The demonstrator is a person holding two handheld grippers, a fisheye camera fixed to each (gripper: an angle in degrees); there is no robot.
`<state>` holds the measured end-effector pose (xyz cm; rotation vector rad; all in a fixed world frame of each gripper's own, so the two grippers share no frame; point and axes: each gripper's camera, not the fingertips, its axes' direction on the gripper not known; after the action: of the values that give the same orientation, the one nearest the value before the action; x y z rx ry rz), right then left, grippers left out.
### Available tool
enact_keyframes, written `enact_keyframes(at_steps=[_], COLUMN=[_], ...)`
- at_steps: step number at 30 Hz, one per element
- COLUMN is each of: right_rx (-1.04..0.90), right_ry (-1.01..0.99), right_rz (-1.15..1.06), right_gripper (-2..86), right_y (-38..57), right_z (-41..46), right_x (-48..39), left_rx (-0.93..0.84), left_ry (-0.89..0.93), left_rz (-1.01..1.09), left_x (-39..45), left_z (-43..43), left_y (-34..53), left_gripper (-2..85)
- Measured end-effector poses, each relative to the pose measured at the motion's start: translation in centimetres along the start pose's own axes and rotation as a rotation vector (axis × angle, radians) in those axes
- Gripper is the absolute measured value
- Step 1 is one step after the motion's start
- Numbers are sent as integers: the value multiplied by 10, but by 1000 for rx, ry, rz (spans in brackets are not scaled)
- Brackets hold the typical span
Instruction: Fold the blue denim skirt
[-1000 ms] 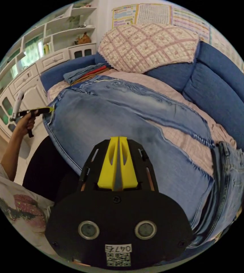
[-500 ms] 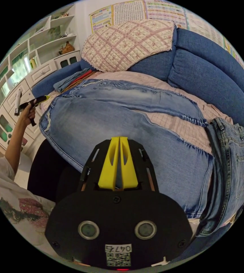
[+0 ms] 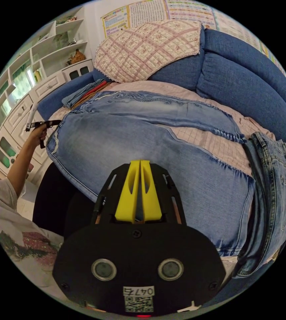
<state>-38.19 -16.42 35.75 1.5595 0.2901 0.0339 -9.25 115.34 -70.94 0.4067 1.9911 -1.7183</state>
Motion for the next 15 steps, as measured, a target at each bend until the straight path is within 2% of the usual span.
enact_keyframes(at_steps=[6, 10, 15], right_rx=[40, 72, 101], right_ry=[22, 51, 84], right_rz=[-3, 10, 48], right_gripper=[-9, -9, -6], right_y=[-2, 1, 6], right_z=[-49, -85, -123], right_x=[-9, -13, -16], left_rx=[146, 200, 230], left_ry=[121, 212, 385], left_rz=[-135, -249, -386], left_x=[-37, -64, -86], left_z=[-60, -88, -87], left_y=[28, 81, 146], left_gripper=[-8, 3, 75])
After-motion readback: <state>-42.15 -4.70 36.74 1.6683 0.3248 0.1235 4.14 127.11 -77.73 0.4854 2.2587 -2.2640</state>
